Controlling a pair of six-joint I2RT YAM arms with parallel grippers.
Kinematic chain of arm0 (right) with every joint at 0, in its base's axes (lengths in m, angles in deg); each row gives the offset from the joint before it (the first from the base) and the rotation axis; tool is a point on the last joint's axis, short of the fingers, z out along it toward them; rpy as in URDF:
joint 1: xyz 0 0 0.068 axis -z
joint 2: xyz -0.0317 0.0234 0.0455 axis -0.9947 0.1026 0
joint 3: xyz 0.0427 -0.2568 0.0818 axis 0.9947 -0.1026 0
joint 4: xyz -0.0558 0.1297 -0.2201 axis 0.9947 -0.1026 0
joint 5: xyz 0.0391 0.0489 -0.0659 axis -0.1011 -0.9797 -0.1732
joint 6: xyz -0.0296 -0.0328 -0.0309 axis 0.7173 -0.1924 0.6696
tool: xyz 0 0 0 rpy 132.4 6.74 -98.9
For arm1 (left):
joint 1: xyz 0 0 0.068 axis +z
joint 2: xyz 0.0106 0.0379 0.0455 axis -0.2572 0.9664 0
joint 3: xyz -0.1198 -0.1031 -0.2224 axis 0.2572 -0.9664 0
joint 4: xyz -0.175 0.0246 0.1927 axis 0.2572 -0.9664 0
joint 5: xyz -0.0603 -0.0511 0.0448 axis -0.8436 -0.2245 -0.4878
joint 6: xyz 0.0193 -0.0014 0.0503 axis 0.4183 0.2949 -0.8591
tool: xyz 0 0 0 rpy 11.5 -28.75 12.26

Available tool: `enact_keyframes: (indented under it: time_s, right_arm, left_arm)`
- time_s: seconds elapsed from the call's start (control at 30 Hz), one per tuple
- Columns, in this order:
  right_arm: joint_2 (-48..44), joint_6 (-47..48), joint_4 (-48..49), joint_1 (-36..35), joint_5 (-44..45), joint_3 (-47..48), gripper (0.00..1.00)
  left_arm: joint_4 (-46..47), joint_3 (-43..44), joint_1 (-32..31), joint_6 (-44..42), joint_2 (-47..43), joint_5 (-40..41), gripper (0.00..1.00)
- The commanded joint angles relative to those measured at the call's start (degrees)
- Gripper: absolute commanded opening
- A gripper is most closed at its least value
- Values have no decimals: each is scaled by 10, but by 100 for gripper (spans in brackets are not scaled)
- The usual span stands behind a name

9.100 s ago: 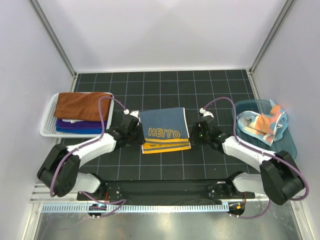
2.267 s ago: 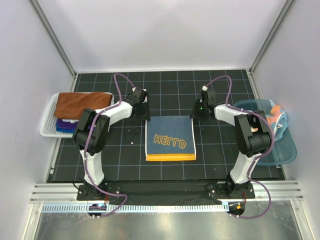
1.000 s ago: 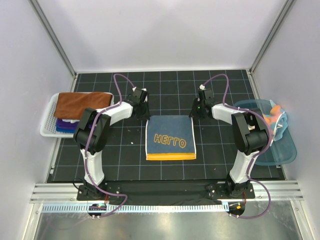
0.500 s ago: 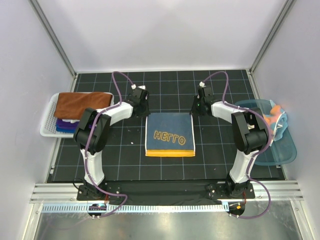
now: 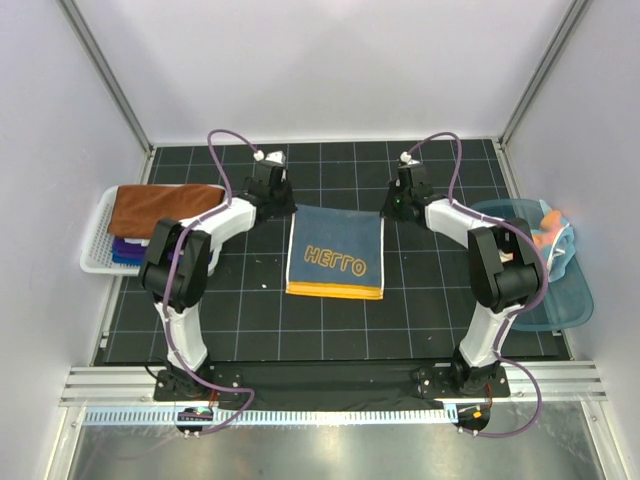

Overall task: Fold and stack the towels
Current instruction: Fold the towel

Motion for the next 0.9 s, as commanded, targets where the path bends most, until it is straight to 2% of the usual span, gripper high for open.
enact_keyframes:
  time_s: [0.0,0.4,0.87]
  right_arm:
    - [-59,12,35,3,9,-8,8]
    - [-173,-13,42,-9,-17,-135,8]
    - [-299,-42,25,-79,38,-252,8]
  left_arm:
    - [36,-10,11,9,-49,-16,0]
    - [31,-105,13,42,-136,-67,0]
    - [36,-251,0,64,-242,-80,0]
